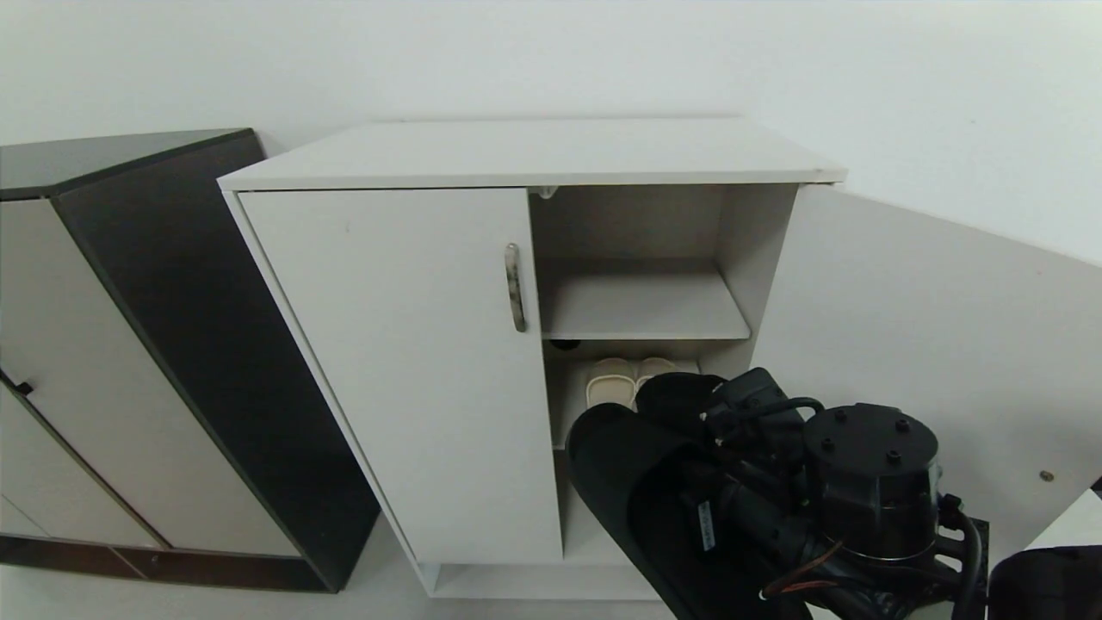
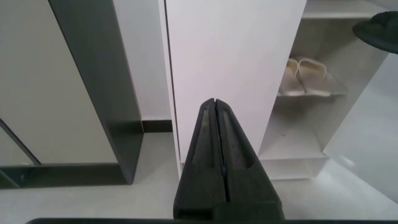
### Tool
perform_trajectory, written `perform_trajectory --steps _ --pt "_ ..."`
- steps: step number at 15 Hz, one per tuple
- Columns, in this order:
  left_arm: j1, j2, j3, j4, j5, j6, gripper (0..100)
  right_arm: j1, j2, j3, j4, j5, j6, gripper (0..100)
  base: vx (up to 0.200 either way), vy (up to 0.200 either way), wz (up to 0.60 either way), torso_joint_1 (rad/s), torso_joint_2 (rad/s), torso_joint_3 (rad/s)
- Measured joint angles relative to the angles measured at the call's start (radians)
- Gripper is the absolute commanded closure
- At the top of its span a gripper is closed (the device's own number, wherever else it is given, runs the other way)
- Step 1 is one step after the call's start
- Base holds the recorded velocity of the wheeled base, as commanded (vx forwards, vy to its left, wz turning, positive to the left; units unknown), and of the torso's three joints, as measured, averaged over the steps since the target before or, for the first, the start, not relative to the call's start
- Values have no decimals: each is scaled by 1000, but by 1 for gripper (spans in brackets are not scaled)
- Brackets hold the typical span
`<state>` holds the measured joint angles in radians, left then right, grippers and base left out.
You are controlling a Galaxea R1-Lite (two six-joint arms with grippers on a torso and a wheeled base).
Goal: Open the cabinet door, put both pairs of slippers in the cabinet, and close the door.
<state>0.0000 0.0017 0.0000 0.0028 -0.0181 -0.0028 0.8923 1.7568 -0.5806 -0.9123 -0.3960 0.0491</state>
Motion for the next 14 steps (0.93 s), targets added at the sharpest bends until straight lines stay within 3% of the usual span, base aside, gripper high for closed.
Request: perform_trajectory --steps 5,14 --pt "0 0 0 1 0 0 100 0 3 5 0 1 -1 100 0 0 0 -30 346 320" --pt "0 0 0 0 1 0 100 0 13 1 -11 -16 -38 100 0 0 0 0 11 10"
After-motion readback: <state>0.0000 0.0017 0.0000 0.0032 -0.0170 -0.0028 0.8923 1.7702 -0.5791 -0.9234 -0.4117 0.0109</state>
